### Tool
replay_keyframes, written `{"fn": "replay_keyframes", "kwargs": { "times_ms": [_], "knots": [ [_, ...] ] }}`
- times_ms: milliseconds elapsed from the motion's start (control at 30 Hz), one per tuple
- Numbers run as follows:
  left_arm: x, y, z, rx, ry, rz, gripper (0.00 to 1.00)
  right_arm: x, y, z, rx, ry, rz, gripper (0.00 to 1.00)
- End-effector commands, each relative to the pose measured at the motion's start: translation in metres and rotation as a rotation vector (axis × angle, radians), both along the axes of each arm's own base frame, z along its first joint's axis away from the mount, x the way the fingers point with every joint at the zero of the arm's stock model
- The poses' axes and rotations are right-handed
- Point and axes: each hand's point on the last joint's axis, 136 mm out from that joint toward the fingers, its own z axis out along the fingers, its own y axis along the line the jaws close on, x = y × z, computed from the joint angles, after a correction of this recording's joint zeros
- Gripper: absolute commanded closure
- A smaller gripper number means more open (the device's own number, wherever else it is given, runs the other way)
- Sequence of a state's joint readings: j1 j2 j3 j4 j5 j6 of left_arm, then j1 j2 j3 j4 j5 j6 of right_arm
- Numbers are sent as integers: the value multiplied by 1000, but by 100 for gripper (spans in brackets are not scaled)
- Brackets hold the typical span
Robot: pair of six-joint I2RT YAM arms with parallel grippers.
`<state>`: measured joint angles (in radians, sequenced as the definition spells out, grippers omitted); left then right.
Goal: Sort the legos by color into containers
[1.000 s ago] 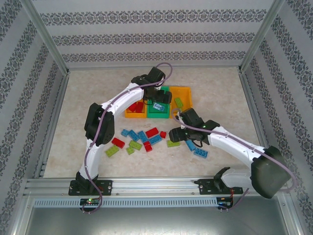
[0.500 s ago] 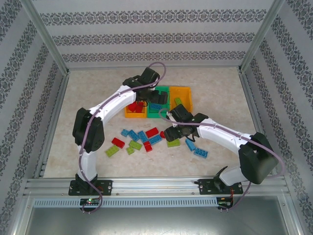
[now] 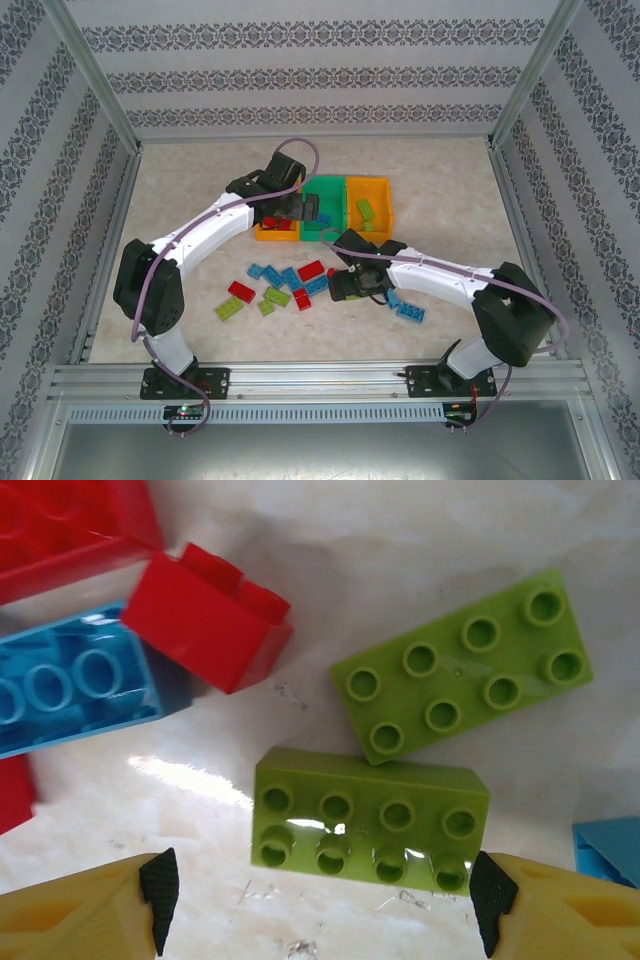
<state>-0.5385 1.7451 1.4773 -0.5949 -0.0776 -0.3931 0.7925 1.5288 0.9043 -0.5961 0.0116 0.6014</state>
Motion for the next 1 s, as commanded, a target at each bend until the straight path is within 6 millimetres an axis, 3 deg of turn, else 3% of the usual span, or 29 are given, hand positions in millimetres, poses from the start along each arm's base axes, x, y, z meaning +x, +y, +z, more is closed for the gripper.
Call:
{"fn": "replay_keyframes", "kwargs": {
  "times_ms": [0,333,533,700,833,967],
  "knots": [
    [5,11,16,8,-67,19,1,0,-8,-6,-48,-7,-79,20],
    [-2,24,10,32,-60,47,1,-1,-10,-33,-112,53,-73,21],
    [-6,34,15,49,-76,64,1,-1,-9,-43,-126,68,-75,36],
    [-12,41,13,69,-73,74,1,7,-4,-19,-93,-1,-60,51],
    [-22,50,7,95,-57,86,1,18,-5,18,-47,-86,-51,51],
    [-35,61,-2,126,-40,90,1,49,-11,53,62,-145,-90,50]
  ]
}}
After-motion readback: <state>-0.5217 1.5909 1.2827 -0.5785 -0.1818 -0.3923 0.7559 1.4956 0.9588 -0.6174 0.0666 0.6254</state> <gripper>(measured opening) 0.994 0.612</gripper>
